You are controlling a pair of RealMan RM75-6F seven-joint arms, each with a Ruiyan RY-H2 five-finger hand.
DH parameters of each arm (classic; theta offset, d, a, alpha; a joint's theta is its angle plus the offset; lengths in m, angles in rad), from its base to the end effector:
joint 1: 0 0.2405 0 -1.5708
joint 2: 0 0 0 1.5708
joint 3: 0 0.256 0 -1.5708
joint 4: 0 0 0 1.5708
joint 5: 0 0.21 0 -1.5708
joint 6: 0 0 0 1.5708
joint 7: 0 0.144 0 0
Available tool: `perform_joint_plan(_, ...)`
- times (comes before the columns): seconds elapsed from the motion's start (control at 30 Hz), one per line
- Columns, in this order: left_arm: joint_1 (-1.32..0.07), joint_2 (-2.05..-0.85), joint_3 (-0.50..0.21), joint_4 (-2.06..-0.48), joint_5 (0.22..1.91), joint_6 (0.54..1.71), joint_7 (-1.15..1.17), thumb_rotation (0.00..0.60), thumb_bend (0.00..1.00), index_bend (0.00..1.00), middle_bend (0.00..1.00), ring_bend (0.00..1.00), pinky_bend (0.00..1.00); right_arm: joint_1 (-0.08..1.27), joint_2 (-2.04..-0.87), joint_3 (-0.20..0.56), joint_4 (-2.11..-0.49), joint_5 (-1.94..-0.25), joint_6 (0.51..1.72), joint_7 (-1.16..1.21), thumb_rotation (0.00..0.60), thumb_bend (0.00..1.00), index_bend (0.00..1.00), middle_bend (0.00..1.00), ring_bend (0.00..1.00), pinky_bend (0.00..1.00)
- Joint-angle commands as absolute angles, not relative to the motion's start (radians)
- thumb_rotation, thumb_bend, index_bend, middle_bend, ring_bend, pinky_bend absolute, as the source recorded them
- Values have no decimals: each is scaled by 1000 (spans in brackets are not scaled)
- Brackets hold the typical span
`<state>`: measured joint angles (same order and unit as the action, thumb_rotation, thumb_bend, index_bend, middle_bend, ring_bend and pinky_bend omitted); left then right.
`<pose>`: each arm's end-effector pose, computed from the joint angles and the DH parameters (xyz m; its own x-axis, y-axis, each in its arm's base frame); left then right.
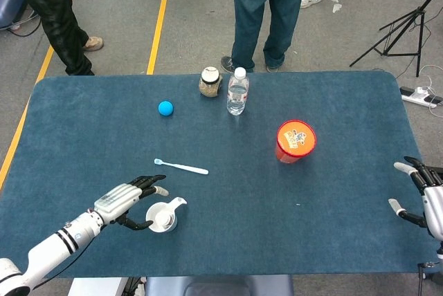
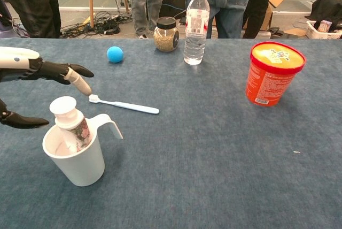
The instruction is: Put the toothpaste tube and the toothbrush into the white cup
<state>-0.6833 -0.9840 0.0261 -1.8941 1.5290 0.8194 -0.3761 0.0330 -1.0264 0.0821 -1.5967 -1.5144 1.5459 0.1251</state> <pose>-0.1705 0.2644 0.0835 0.2349 0.6242 0.7451 0.9305 -0.3661 0.0134 -0.3199 -0.1714 0.2023 0.3789 0.0760 0.9223 -0.9253 0.0160 0.3788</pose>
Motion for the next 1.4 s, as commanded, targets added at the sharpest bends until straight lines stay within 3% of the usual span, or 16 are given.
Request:
perform_joint_plan(0.03,-678,-955,19,-1905,1523,835,-358,600,297,200,0,0,48,33,-1026,82,-1597,-1516,1546,125,600,156,269,188,240,579)
perform_joint_plan(0.63,-761,-900,-104,-1919,1243,782,-89,600,331,240,0,0,66,32,-1026,82,-1598,-1516,1547,120,600,156,269,188,240,579)
perform_joint_plan(1.0,-865,-1047,-148,-1854,1033,743,56,600,332,365,0,0,72,29,-1020,83,-1597,-1516,1554,137,600,156,269,188,240,579)
perform_joint_plan(1.4,-957,-1293,-134,-1664,884,797,259,600,258,349,0,0,17,29,-1014,85,-1594,-1512,1551,154,600,156,269,188,240,579)
